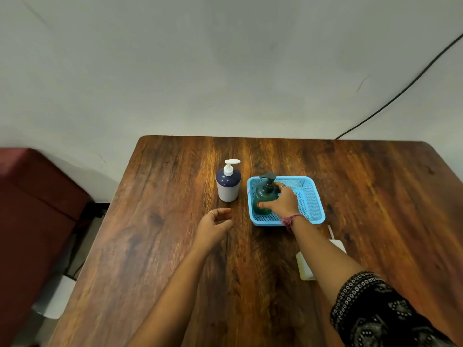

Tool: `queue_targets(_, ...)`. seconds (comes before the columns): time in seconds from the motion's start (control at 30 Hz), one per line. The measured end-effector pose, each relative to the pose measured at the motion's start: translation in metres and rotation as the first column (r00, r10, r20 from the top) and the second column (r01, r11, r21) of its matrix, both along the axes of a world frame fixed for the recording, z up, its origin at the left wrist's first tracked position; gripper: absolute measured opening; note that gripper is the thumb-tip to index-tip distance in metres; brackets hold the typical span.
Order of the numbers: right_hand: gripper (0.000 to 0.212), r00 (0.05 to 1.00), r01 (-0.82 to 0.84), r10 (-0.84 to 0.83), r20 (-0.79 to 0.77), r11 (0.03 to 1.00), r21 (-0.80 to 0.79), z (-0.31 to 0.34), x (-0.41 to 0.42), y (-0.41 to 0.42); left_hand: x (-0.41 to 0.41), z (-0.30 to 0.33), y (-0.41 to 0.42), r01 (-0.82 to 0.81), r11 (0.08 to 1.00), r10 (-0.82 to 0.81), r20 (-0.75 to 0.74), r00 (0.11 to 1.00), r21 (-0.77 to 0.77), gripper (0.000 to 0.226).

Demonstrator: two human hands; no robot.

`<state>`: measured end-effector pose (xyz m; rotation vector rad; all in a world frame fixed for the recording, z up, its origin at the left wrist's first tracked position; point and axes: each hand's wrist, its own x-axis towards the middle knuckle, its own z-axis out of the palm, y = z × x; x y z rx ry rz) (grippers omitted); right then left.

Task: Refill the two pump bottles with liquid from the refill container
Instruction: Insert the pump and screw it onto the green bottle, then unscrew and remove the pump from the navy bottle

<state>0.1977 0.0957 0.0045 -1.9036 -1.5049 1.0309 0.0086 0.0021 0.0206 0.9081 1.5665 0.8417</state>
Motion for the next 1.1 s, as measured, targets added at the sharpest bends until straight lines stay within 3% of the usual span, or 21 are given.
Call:
queue_targets(0.2, 0.081, 0.998, -0.023, 0.023, 0.050, 1.000, -0.009, -0.005, 0.000, 0.000, 0.001, -0.006, 0.000, 0.011, 1.000, -0.011, 0.005, 1.000, -0.005, 0.030)
queue_targets(0.37, 0.081, 0.997, 0.073, -0.073, -0.034, 0.997, 0.009, -0.003, -0.002, -0.008, -0.002, -0.008, 0.000, 0.016, 1.000, -0.016, 0.008, 1.000, 0.001, 0.030)
queue_targets(0.53, 0.059, 0.962, 0.248, -0.233, -0.143, 0.964, 0.097, 0.004, -0.005, -0.034, -0.009, -0.014, 0.000, -0.003, 1.000, 0.003, -0.004, 1.000, 0.000, 0.031)
queue_targets(0.63, 0.046, 0.936, 0.284, -0.248, -0.252, 0.951, 0.119, 0.011, -0.011, -0.053, -0.009, -0.020, 0.001, -0.059, 0.998, 0.059, 0.005, 0.998, 0.018, 0.032)
queue_targets(0.77, 0.040, 0.920, 0.263, -0.208, -0.332, 0.956, 0.128, 0.016, -0.022, -0.071, -0.005, -0.021, 0.010, -0.144, 0.986, 0.146, -0.020, 0.989, 0.082, 0.044)
queue_targets(0.97, 0.041, 0.911, 0.249, -0.193, -0.366, 0.962, 0.113, 0.014, -0.034, -0.084, -0.007, -0.017, 0.052, -0.136, 0.969, 0.172, -0.167, 0.971, 0.207, 0.089)
queue_targets(1.1, 0.039, 0.912, 0.273, -0.222, -0.345, 0.956, 0.105, 0.008, -0.033, -0.095, -0.006, -0.018, 0.080, -0.099, 0.958, 0.162, -0.220, 0.962, 0.269, 0.091)
